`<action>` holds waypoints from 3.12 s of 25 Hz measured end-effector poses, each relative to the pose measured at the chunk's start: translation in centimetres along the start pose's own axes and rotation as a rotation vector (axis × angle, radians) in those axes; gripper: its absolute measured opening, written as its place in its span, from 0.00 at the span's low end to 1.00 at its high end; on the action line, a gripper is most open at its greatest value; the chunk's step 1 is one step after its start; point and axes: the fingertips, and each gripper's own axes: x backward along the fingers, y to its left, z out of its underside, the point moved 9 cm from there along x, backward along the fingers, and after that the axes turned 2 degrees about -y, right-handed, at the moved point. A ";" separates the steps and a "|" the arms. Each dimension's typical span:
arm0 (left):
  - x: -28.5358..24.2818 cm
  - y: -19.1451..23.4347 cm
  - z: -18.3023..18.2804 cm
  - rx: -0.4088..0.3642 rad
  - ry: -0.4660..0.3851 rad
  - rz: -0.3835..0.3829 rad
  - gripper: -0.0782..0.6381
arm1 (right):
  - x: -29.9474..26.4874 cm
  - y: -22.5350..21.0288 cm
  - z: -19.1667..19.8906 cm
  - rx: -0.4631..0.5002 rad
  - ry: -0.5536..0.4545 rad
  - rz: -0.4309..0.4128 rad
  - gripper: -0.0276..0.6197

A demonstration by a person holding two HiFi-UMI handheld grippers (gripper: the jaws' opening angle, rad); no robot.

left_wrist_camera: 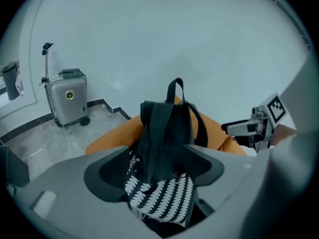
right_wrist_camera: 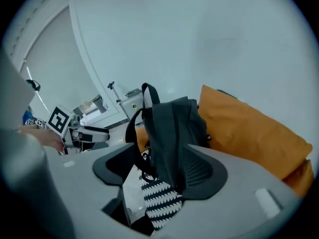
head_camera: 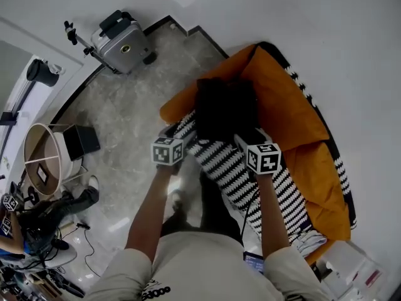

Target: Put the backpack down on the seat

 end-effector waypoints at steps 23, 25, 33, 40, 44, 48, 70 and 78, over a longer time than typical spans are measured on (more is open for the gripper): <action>25.3 -2.7 -1.1 -0.267 -0.323 -0.035 0.36 | 19.0 15.7 0.7 0.108 -0.362 0.132 0.32; 27.4 -3.2 -0.9 -0.286 -0.357 -0.029 0.33 | 20.2 17.1 1.1 0.123 -0.389 0.133 0.30; 34.5 -5.0 -0.1 -0.378 -0.456 -0.017 0.28 | 25.0 22.7 2.7 0.175 -0.488 0.157 0.24; 39.0 -7.8 0.9 -0.455 -0.489 -0.020 0.12 | 29.8 26.8 3.5 0.214 -0.584 0.182 0.07; 41.4 -9.5 0.8 -0.537 -0.535 -0.044 0.12 | 31.9 28.7 3.2 0.276 -0.620 0.178 0.05; 44.0 -11.3 0.7 -0.560 -0.570 -0.013 0.12 | 34.3 31.0 4.0 0.308 -0.668 0.178 0.05; 51.8 -17.9 2.0 -0.694 -0.712 0.077 0.12 | 40.3 37.0 6.1 0.422 -0.779 0.165 0.05; 52.6 -18.7 2.8 -0.706 -0.723 0.084 0.12 | 40.4 37.8 6.9 0.455 -0.755 0.146 0.05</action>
